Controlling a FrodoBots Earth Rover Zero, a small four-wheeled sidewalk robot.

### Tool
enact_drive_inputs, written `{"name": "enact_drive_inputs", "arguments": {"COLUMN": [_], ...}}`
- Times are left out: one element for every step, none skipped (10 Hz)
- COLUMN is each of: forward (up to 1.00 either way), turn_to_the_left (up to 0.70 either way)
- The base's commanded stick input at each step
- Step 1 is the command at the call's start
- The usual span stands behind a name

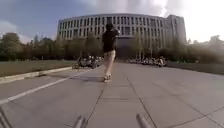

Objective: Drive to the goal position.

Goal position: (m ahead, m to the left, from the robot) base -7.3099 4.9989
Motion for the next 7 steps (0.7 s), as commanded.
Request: {"name": "enact_drive_inputs", "arguments": {"forward": [1.00,1.00,1.00,1.00,1.00,1.00,1.00], "turn_to_the_left": [0.00,0.00,0.00,0.00,0.00,-0.07,-0.27]}}
